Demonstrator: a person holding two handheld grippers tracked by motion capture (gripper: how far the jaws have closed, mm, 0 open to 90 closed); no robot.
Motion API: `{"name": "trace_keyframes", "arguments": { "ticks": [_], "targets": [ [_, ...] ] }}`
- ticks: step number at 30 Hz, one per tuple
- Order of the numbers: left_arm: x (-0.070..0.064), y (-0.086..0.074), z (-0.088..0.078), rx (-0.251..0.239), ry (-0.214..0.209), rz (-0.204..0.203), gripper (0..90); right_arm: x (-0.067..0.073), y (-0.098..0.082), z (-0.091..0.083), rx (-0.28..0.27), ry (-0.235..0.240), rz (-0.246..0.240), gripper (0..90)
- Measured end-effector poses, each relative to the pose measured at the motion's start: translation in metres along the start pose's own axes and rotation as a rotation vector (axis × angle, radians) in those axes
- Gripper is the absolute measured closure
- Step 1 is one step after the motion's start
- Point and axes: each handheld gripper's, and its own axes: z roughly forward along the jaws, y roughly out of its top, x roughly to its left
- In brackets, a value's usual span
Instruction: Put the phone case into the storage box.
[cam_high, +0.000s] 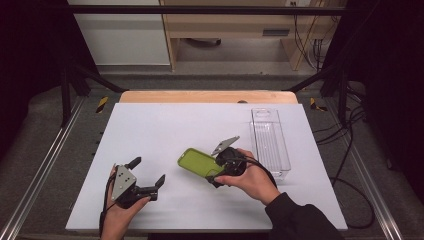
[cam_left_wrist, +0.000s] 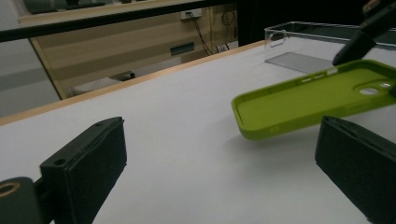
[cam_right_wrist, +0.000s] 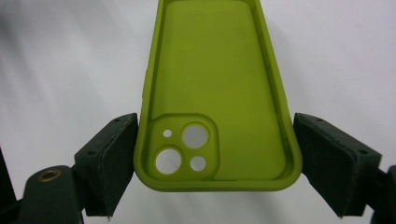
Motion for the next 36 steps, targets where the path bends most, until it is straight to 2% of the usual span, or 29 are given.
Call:
{"name": "trace_keyframes", "arguments": {
  "ticks": [3,4,5,8,17,23,32,36],
  "targets": [
    [-0.007,0.002,0.004,0.012,-0.008,0.024,1.7,-0.006,0.004,-0.012,0.005,-0.017,-0.003,17.6],
    [-0.014,0.003,0.007,0.022,-0.017,0.061,1.7,-0.007,0.005,-0.017,0.009,-0.022,-0.001,17.5],
    [-0.018,0.004,0.008,0.023,-0.021,0.077,1.9,-0.008,0.007,-0.021,0.014,-0.024,-0.006,17.6],
    [-0.024,0.006,0.012,0.021,-0.027,0.099,2.6,-0.010,0.011,-0.032,0.025,-0.045,-0.012,17.6],
    [-0.053,0.022,0.049,0.038,-0.074,0.262,3.2,-0.019,0.018,-0.053,0.058,-0.048,-0.018,17.5],
    [-0.065,0.023,0.057,0.014,-0.074,0.306,4.2,-0.017,0.025,-0.058,0.081,-0.047,-0.027,17.5],
    [-0.062,0.020,0.051,0.020,-0.030,0.354,4.4,0.000,0.045,-0.054,0.144,-0.057,-0.065,17.5],
    [-0.061,0.019,0.048,0.024,-0.022,0.350,5.4,0.003,0.050,-0.053,0.149,-0.045,-0.065,17.5]
  ]
}}
